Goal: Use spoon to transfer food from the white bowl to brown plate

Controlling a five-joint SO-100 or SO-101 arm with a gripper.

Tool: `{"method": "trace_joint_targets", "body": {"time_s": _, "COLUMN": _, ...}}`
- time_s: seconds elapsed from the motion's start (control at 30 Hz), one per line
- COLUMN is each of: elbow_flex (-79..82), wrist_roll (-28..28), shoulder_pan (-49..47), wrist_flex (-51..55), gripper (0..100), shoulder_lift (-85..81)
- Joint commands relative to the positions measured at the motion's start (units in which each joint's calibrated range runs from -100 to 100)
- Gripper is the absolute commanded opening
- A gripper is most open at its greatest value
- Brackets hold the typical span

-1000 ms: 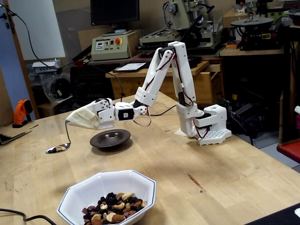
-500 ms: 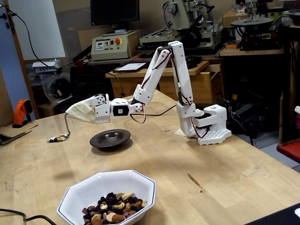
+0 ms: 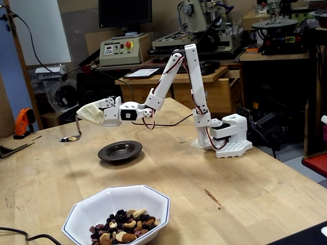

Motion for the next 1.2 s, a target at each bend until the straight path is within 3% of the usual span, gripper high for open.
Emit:
{"method": "trace_joint_targets", "body": {"time_s": 0.0, "elbow_flex": -0.32, "wrist_roll": -0.15, "shoulder_pan": 2.73, "wrist_flex": -1.36, "gripper": 4, "shoulder_lift": -1.62}}
{"method": "trace_joint_targets", "body": {"time_s": 0.47, "elbow_flex": 6.85, "wrist_roll": -0.15, "shoulder_pan": 5.85, "wrist_flex": -1.76, "gripper": 4, "shoulder_lift": -1.88}}
{"method": "trace_joint_targets", "body": {"time_s": 1.17, "elbow_flex": 21.27, "wrist_roll": -0.15, "shoulder_pan": 5.85, "wrist_flex": -8.48, "gripper": 4, "shoulder_lift": -14.8}}
